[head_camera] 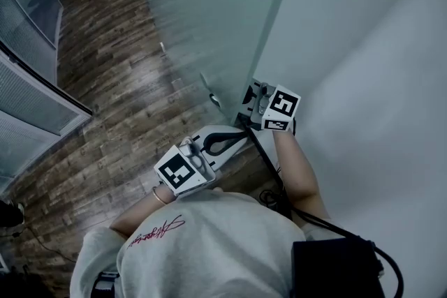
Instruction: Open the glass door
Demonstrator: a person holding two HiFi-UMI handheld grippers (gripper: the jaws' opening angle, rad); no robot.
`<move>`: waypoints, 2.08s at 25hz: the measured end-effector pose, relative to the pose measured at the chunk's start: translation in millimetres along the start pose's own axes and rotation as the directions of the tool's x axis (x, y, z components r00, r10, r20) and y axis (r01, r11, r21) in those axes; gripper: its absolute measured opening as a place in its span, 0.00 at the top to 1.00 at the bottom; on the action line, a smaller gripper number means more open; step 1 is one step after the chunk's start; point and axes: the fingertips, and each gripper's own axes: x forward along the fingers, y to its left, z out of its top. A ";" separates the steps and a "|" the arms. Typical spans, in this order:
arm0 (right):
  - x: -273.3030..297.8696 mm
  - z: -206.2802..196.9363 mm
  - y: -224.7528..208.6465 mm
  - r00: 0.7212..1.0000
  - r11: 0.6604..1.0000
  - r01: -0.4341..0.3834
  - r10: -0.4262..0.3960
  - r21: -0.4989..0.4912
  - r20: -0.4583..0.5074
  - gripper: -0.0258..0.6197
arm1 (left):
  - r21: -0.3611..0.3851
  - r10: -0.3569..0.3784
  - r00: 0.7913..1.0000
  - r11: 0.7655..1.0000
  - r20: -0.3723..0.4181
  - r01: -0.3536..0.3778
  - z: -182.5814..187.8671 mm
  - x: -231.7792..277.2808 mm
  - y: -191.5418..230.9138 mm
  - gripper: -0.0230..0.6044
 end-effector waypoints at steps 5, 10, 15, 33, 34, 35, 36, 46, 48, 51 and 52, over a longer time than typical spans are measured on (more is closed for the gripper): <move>-16.1 2.7 -9.5 1.000 0.999 -0.025 0.024 0.035 0.020 0.80 | 0.001 0.004 1.000 1.000 0.008 -0.004 4.7 21.7 0.6 0.94; -29.0 6.3 -22.7 0.999 0.998 -0.042 0.041 0.041 0.025 0.80 | 0.007 0.027 1.000 1.000 0.003 -0.027 8.3 34.5 13.2 0.94; -42.6 3.3 -30.6 0.999 0.997 -0.043 0.041 0.062 0.027 0.79 | 0.004 0.028 1.000 1.000 0.009 -0.028 11.6 40.8 15.1 0.94; -71.1 3.6 -55.8 0.995 0.985 -0.087 0.080 0.150 0.054 0.79 | -0.021 0.030 0.999 0.999 -0.022 -0.030 10.7 36.3 13.0 0.94; -72.2 3.8 -55.6 0.995 0.985 -0.089 0.082 0.151 0.053 0.79 | -0.022 0.031 0.999 0.999 -0.021 -0.032 10.8 36.4 12.3 0.94; -72.6 4.8 -56.0 0.995 0.985 -0.089 0.082 0.149 0.051 0.79 | -0.023 0.034 0.999 0.999 -0.021 -0.034 11.2 36.2 12.4 0.94; -72.6 6.1 -56.9 0.995 0.985 -0.089 0.083 0.145 0.049 0.79 | -0.025 0.037 0.999 0.999 -0.023 -0.037 11.2 36.2 13.2 0.94; -90.6 5.0 -64.6 0.998 0.993 -0.051 0.054 0.109 -0.025 0.77 | -0.033 0.064 0.998 0.997 -0.008 -0.064 11.2 31.2 19.0 0.94; -106.5 -1.6 -70.0 0.999 0.995 -0.003 0.007 0.097 -0.042 0.78 | -0.040 0.074 0.997 0.996 -0.007 -0.074 7.2 29.5 21.1 0.94; -120.7 -3.3 -70.4 0.998 0.995 0.054 -0.051 0.078 -0.035 0.80 | -0.036 0.094 0.996 0.995 0.000 -0.094 9.0 23.2 28.7 0.94; -124.2 -2.8 -69.4 0.997 0.994 0.079 -0.077 0.069 -0.028 0.85 | -0.036 0.097 0.995 0.995 0.013 -0.096 11.7 21.4 31.3 0.94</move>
